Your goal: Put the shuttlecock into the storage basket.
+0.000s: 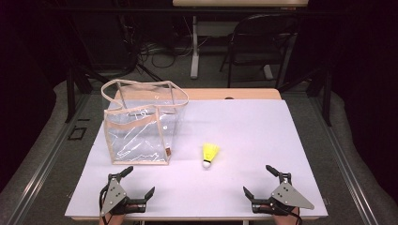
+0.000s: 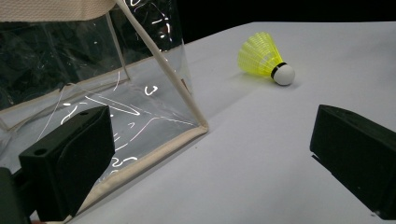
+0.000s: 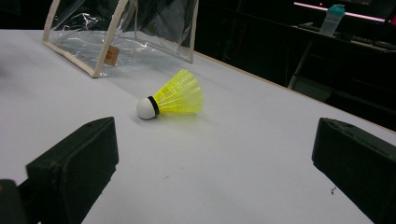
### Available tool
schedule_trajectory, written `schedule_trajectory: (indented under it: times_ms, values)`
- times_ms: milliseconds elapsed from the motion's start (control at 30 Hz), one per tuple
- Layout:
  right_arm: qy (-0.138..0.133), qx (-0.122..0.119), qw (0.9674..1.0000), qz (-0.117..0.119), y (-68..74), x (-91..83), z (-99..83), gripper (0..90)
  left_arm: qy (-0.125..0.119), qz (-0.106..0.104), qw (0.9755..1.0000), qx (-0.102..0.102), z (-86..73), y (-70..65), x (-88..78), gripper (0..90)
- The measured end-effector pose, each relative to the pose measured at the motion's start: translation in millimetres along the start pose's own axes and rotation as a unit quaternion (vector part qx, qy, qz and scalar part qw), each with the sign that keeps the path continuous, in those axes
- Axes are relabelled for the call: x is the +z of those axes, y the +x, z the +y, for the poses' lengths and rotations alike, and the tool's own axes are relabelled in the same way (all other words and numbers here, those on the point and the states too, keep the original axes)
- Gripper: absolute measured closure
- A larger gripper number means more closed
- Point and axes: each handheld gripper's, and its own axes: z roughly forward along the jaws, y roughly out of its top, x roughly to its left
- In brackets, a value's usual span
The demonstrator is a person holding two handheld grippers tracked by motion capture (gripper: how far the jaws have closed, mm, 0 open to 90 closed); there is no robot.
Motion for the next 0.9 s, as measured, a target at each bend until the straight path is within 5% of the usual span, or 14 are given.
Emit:
schedule_trajectory:
  times_ms: [900]
  values:
    - [0.004, 0.002, 1.0000, 0.008, 0.6, 2.5, -1.0, 0.3, 0.022, -0.020, 0.9995, 0.014, 11.9, -17.7, 21.7, 0.1]
